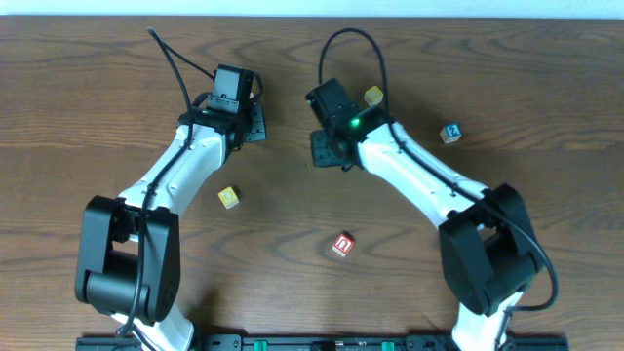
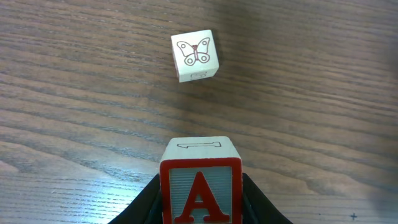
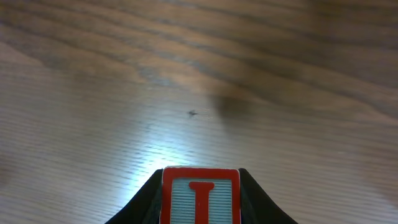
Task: Spell out Ai2
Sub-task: 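Lift both held blocks and carry them toward the table center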
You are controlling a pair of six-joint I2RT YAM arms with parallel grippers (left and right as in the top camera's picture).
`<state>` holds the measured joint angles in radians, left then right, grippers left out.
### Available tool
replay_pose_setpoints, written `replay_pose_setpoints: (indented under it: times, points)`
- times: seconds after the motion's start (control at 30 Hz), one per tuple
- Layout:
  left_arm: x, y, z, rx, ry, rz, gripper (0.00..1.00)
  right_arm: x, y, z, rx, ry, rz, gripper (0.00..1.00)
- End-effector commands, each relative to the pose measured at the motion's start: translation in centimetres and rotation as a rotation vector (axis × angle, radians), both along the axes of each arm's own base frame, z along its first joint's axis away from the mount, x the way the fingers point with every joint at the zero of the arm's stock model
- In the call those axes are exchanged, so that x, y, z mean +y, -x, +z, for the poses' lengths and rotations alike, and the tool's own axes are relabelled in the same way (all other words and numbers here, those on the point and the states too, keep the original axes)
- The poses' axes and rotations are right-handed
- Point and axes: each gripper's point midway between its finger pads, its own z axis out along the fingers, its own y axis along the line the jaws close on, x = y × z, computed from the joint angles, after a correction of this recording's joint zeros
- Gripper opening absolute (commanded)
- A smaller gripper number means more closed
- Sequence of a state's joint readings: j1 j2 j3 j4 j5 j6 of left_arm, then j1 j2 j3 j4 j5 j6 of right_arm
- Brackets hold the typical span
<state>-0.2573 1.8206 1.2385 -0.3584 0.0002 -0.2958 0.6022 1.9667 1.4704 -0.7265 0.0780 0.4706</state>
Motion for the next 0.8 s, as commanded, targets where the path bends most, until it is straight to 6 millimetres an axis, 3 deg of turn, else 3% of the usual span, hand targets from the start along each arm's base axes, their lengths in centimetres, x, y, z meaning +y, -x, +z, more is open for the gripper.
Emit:
replay_pose_setpoints:
  times: [0.0,0.3,0.77]
  points:
    - [0.0,-0.1,-0.2,0.009,0.004,0.010,0.06,0.1,0.0,-1.2,-0.002,0.031,-0.065,0.02]
    - [0.6,-0.2,-0.3,0.010,0.003,0.024,0.06,0.9,-0.3,-3.5,0.014,0.009,-0.144,0.02]
    - [1.5,-0.3,-0.3,0.014,0.003,0.044,0.06,1.6,-2.1,-4.2,-0.059,0.001,-0.156,0.02]
